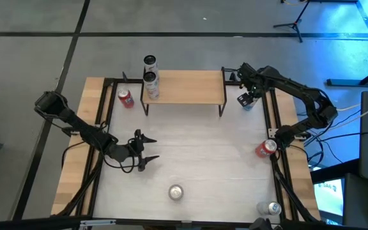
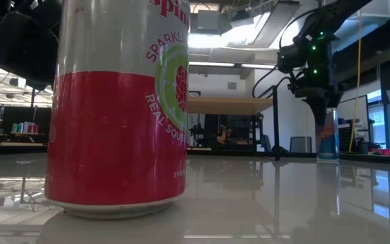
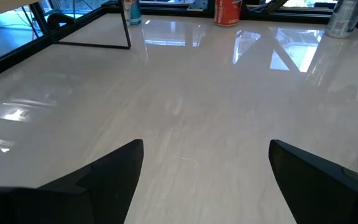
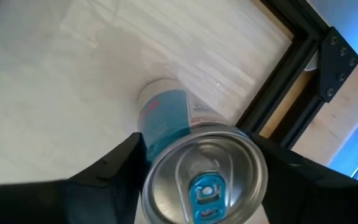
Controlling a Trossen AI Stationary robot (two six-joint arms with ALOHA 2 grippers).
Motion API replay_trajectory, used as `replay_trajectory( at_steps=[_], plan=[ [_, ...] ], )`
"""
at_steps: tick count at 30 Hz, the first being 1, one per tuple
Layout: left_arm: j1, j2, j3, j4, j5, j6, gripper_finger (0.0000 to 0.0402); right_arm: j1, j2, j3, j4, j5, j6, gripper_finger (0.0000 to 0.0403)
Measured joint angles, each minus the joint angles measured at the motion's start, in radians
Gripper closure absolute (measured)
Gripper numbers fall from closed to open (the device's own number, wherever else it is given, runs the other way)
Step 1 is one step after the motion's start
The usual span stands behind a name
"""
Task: Place canned beverage on shelf
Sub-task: Put the top blue soda can on the shelf
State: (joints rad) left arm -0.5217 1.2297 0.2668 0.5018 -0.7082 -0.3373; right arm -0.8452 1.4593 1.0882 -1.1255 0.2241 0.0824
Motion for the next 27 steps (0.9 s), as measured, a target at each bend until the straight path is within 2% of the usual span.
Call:
replay_trajectory(
  at_steps=[5,12,20,27],
  plan=[
    [0.0,0.0,0.0,0.0,0.0,0.0,0.0065,0.002,-0.014,0.0,-0.004,-0.002,-0.045,0.0169],
    [0.0,0.0,0.0,0.0,0.0,0.0,0.0065,0.072,-0.082,0.067,-0.084,-0.009,-0.044,0.0169],
    [0.0,0.0,0.0,0.0,0.0,0.0,0.0065,0.268,-0.15,0.146,-0.231,-0.07,0.065,0.017],
    [0.0,0.0,0.0,0.0,0.0,0.0,0.0065,0.491,-0.177,0.149,-0.245,-0.108,0.178,0.0171]
  ],
)
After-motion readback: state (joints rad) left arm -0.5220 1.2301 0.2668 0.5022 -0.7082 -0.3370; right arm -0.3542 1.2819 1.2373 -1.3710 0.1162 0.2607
